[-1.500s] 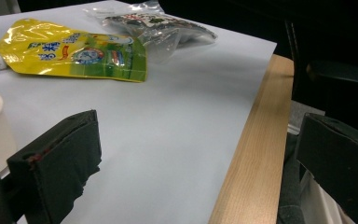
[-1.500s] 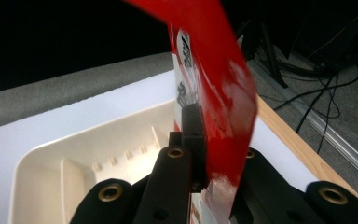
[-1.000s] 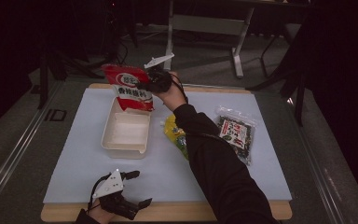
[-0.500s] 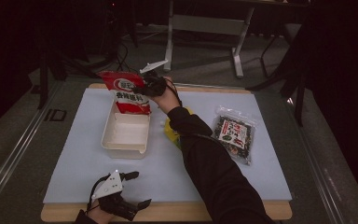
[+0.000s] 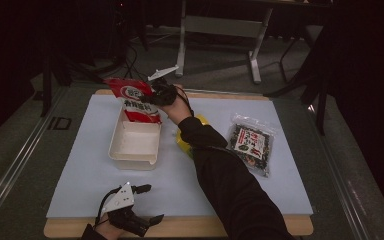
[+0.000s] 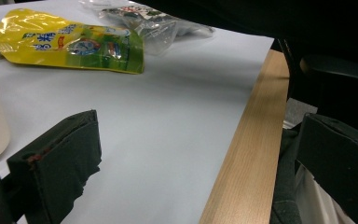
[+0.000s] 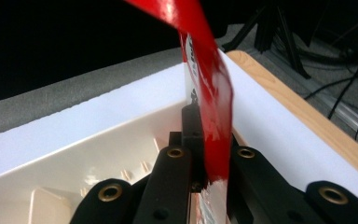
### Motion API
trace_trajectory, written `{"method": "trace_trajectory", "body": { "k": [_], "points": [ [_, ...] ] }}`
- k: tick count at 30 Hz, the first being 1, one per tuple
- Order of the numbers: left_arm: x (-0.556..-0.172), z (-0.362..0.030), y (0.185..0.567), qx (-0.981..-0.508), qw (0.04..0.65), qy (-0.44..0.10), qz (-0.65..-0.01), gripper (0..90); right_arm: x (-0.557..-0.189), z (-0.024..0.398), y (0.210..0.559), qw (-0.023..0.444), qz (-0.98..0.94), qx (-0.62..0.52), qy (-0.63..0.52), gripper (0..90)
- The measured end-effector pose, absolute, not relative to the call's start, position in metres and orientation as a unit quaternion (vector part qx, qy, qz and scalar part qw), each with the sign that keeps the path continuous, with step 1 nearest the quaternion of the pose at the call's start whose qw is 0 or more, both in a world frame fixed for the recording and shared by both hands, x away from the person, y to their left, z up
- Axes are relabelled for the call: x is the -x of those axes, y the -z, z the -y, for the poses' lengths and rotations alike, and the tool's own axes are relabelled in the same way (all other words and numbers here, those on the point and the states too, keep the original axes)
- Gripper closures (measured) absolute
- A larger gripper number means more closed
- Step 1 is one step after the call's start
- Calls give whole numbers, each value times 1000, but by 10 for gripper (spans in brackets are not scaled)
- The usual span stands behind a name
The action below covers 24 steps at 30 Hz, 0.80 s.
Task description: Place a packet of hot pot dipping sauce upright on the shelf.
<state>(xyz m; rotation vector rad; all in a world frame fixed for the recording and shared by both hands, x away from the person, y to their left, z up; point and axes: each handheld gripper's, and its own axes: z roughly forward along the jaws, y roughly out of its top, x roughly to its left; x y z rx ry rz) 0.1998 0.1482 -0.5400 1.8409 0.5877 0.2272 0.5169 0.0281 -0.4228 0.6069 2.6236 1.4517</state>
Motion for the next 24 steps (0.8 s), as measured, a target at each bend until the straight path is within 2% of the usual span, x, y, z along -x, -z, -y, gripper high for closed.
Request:
{"method": "trace_trajectory", "body": {
  "k": [9,14,18,24],
  "points": [
    [-201,-148,540,-781,565,-94,-248,14,-518,-27,427,23,-851,-216,-478,896],
    [-200,-148,540,-784,562,-95,-246,13,-519,-29,439,27,-856,-230,-462,896],
    [-201,-148,540,-783,563,-95,-247,13,-523,-19,445,12,-846,-242,-475,893],
    [-201,-145,540,-787,560,-94,-241,13,-522,-10,442,27,-849,-247,-466,818]
  ]
}}
